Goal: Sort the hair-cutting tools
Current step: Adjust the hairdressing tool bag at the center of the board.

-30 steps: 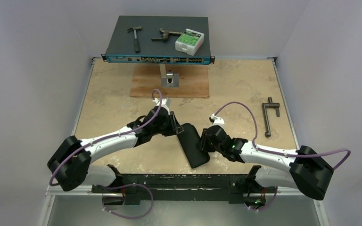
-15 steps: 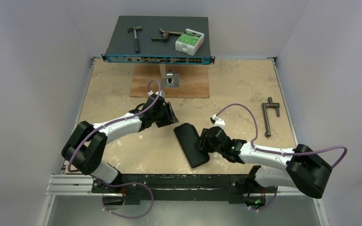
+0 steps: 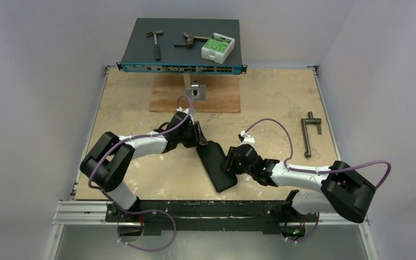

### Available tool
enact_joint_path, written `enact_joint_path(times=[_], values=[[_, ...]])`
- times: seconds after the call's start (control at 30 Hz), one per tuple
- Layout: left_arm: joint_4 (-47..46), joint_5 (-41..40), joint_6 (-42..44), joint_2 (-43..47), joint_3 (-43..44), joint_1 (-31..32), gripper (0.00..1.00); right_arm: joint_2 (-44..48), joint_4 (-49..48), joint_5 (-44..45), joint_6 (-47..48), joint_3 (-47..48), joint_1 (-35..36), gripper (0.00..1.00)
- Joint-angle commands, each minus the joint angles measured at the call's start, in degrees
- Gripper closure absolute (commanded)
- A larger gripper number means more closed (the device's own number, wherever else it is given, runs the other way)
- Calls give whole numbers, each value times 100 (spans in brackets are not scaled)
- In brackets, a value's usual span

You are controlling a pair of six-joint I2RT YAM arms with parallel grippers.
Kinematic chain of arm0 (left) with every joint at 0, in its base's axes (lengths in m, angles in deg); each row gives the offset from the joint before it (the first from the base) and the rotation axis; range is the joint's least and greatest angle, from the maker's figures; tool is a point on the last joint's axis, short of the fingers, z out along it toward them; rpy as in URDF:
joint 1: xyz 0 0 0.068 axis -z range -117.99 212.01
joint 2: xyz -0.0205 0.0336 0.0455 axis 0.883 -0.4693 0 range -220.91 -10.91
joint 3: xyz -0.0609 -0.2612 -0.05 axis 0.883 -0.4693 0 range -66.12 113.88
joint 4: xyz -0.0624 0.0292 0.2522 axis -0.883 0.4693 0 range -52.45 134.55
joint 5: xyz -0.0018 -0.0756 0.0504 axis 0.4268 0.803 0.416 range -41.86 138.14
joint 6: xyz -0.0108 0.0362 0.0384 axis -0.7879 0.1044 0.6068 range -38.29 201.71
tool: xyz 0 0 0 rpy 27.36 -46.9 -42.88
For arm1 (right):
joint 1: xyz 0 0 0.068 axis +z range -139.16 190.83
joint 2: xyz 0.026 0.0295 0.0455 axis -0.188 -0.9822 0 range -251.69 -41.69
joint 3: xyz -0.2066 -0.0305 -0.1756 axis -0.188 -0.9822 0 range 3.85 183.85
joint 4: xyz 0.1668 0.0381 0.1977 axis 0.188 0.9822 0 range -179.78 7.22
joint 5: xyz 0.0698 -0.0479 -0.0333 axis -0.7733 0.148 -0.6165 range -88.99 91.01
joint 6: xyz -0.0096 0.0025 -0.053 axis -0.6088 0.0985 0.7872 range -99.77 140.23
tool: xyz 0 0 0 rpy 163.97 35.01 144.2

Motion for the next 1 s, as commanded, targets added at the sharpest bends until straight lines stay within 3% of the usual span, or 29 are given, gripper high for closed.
enact_joint_path(times=[0.0,0.23,0.47,0.67,0.8,0.97], values=[[-469,211,214,283,-591,83,67,-442,648,66,359,137,25,67],[-1093,-59,-74,1282,-1919,149,87,-759,721,104,806,671,18,67],[-818,-1112,-972,2939,-3112,649,89,-1129,903,178,1233,1295,-17,62],[665,-2473,-1824,4480,-3480,1177,83,-890,1296,304,1353,1749,-142,50],[1592,-2951,-1811,5020,-3217,1180,74,175,1947,619,1307,1760,-135,44],[2273,-3479,-1494,5198,-2529,1167,64,1452,2342,-68,1134,1261,18,45]])
